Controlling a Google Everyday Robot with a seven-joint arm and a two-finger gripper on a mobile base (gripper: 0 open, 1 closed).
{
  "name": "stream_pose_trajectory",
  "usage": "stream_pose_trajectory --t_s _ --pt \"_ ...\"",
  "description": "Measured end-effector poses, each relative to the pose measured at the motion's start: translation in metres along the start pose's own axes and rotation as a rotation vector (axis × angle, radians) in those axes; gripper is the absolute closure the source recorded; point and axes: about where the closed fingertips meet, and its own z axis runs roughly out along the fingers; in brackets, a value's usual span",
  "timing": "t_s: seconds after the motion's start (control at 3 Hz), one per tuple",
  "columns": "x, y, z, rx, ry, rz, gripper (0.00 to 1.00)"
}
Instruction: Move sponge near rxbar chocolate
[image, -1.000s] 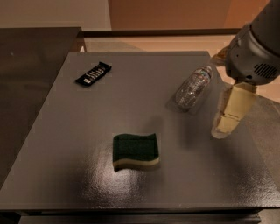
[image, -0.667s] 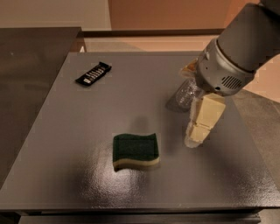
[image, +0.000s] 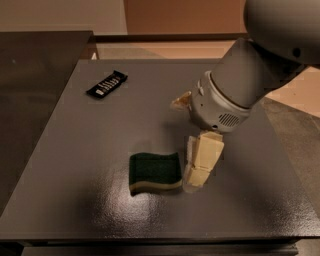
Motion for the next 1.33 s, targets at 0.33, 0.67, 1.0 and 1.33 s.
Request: stream_pose_trajectory --t_s 0.33,0.67,1.0,1.33 --pt "-0.002 0.011 0.025 -0.011 -0.012 -0.004 0.00" --pt "0.002 0.015 0.046 -0.007 -0.005 0.006 0.00" --pt "0.006 0.016 0.061 -0.007 0.005 0.018 0.04" --pt "0.007 0.016 0.068 -0.010 0.016 0.022 0.22"
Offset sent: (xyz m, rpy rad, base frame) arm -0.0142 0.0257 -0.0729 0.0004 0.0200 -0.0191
